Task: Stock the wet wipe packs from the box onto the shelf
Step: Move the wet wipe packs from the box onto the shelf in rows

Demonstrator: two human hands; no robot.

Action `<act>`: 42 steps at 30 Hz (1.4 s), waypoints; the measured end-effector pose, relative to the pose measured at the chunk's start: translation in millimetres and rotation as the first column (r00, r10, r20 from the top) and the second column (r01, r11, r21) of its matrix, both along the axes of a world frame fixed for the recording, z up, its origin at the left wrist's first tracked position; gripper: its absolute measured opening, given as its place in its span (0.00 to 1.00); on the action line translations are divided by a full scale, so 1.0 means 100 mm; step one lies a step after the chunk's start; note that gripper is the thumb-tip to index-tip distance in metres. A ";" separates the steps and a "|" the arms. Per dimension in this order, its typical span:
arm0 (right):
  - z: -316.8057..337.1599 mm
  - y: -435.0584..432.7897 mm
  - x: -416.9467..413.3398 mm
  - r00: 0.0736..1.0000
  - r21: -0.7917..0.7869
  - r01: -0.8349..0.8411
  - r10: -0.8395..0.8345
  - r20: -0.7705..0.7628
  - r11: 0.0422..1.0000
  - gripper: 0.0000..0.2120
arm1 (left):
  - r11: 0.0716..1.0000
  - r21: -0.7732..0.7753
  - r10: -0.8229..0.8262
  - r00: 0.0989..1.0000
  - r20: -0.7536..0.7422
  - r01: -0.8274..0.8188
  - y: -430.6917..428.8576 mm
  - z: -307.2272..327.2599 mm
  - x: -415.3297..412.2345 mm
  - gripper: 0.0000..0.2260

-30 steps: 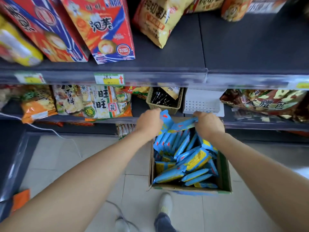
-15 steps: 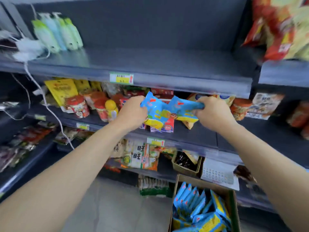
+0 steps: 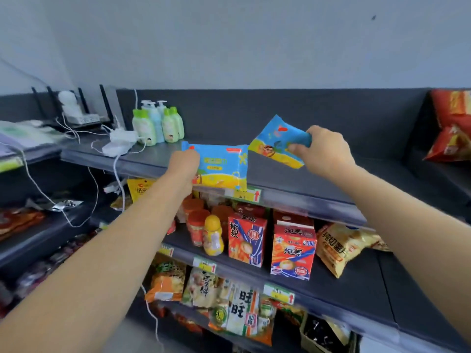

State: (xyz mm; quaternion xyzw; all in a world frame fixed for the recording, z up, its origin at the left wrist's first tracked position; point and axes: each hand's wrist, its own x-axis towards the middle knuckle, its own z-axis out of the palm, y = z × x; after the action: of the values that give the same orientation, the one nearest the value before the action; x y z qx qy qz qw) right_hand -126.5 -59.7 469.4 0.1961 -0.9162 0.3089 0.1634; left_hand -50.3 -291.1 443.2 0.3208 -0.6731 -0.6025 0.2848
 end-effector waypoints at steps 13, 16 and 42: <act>0.14 -1.71 -1.72 0.991 0.246 0.123 -0.133 0.024 0.961 0.17 | 0.974 -0.160 -0.176 0.982 -0.075 0.162 -2.07 0.06 -1.91 0.17; 0.11 -1.98 -2.08 0.982 0.352 0.161 -0.185 0.037 0.922 0.18 | 0.963 -0.194 -0.189 0.982 0.013 0.188 -2.39 -0.01 -2.39 0.17; -0.27 -2.87 -2.85 0.951 0.399 0.306 -0.300 -0.080 0.864 0.19 | 0.827 -0.498 -0.184 0.963 0.198 0.260 -2.90 -0.33 -3.57 0.18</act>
State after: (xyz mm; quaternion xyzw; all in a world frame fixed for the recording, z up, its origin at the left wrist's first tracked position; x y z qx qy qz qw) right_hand -411.8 -346.6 442.2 0.0820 -0.9783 0.0806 0.1723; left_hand -407.7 -581.5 410.2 0.1935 -0.8617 -0.4030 0.2400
